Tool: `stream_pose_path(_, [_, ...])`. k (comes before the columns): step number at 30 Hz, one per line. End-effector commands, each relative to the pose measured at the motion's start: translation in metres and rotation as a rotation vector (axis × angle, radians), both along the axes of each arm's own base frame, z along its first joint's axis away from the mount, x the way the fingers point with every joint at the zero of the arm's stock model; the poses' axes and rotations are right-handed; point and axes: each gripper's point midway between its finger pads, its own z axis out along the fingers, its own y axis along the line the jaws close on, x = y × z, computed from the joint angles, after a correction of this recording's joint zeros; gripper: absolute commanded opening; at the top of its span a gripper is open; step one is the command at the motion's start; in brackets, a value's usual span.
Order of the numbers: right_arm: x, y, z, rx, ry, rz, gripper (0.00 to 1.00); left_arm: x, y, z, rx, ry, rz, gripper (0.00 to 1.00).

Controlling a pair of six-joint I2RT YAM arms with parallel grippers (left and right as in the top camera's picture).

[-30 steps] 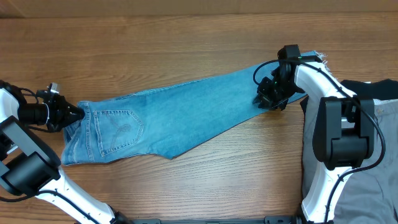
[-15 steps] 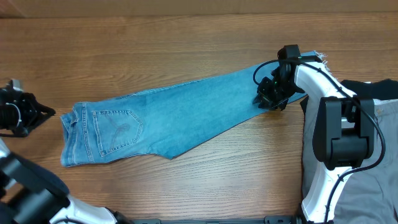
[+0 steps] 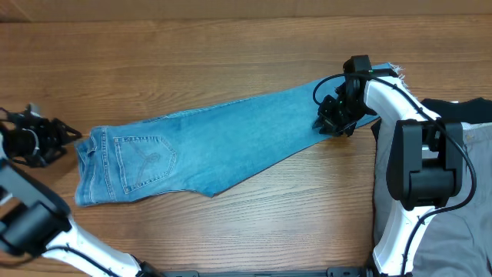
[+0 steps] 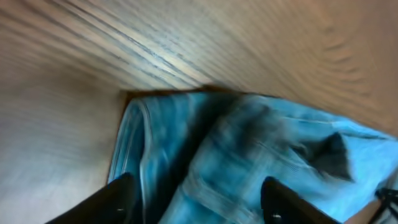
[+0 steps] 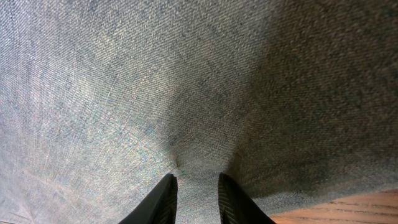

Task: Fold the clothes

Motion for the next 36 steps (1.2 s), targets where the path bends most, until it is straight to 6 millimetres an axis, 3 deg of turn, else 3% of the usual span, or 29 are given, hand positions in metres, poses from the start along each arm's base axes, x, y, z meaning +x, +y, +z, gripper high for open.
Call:
stream_pose_path(1, [0.0, -0.008, -0.006, -0.042, 0.015, -0.009, 0.26, 0.013, -0.013, -0.021, -0.079, -0.096, -0.113, 0.79])
stream_pose_path(4, [0.0, -0.008, -0.006, -0.042, 0.015, -0.009, 0.26, 0.022, -0.027, -0.027, -0.171, -0.191, -0.166, 0.78])
stream_pose_path(10, [0.0, -0.008, -0.006, -0.042, 0.015, -0.009, 0.26, 0.019, -0.037, -0.027, -0.203, -0.203, -0.21, 0.68])
stream_pose_path(12, [0.0, -0.008, -0.006, -0.042, 0.015, -0.009, 0.26, 0.015, -0.04, -0.026, -0.215, -0.198, -0.227, 0.55])
stream_pose_path(18, [-0.002, -0.008, -0.006, -0.043, 0.022, -0.008, 0.26, 0.002, -0.032, -0.011, -0.258, -0.197, -0.167, 0.5])
stream_pose_path(22, [-0.002, -0.008, -0.006, -0.043, 0.024, -0.009, 0.26, -0.001, -0.024, 0.006, -0.246, -0.244, -0.147, 0.5])
stream_pose_path(28, [-0.003, -0.008, -0.006, -0.043, 0.026, -0.009, 0.27, -0.01, 0.009, 0.045, -0.1, -0.268, -0.057, 0.55])
stream_pose_path(32, [-0.002, -0.008, -0.006, -0.043, 0.021, -0.009, 0.27, -0.007, 0.003, 0.07, -0.048, -0.314, -0.088, 0.62])
stream_pose_path(36, [-0.002, -0.008, -0.006, -0.042, 0.02, -0.009, 0.27, 0.002, -0.013, 0.052, -0.029, -0.261, -0.171, 0.65])
